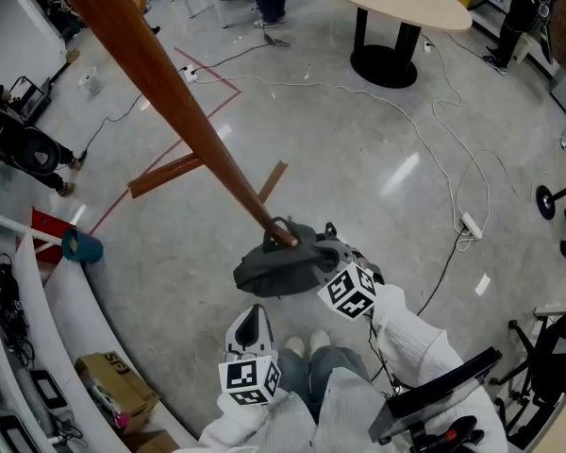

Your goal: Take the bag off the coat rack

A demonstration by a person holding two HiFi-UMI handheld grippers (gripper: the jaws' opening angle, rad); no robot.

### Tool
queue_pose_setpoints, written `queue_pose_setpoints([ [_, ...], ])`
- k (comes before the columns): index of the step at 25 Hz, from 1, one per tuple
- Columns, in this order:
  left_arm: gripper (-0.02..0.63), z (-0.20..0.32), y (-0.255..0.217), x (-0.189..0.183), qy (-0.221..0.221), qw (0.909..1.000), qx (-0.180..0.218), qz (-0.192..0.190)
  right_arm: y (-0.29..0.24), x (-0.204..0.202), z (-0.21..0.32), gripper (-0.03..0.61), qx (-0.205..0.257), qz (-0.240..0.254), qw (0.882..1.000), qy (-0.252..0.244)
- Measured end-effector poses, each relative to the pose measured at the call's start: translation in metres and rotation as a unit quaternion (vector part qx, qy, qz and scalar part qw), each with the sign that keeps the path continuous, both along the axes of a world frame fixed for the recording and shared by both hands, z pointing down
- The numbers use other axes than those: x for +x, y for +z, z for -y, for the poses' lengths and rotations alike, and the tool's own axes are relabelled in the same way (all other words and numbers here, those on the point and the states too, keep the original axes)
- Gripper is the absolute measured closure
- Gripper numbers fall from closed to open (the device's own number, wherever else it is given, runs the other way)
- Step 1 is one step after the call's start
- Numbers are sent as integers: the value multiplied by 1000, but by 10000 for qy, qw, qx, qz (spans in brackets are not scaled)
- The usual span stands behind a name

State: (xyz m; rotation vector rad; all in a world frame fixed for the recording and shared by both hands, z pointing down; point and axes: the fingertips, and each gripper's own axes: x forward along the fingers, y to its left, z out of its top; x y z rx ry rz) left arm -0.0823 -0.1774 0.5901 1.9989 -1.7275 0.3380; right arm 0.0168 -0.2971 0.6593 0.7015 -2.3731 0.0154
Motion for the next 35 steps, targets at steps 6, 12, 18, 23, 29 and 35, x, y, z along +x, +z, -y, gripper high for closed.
queue_pose_setpoints([
  [6, 612, -3, -16, 4, 114, 9998, 158, -26, -18, 12, -8, 503, 81, 10, 9997, 243],
  [12, 612, -10, -30, 8, 192, 9993, 305, -100, -31, 28, -29, 503, 176, -191, 9988, 411],
  [18, 612, -6, -54, 17, 303, 9973, 640, -215, -47, 40, -55, 503, 253, -428, 9974, 512],
  [23, 612, -10, -60, 26, 405, 9956, 798, -266, -51, 43, -82, 503, 199, -582, 9962, 619],
  [29, 612, -16, -63, 28, 504, 9947, 857, -245, -50, 41, -96, 503, 75, -413, 9958, 813],
  [35, 612, -21, -64, 34, 500, 9946, 889, -183, -57, 41, -101, 503, -111, -89, 9947, 1015],
])
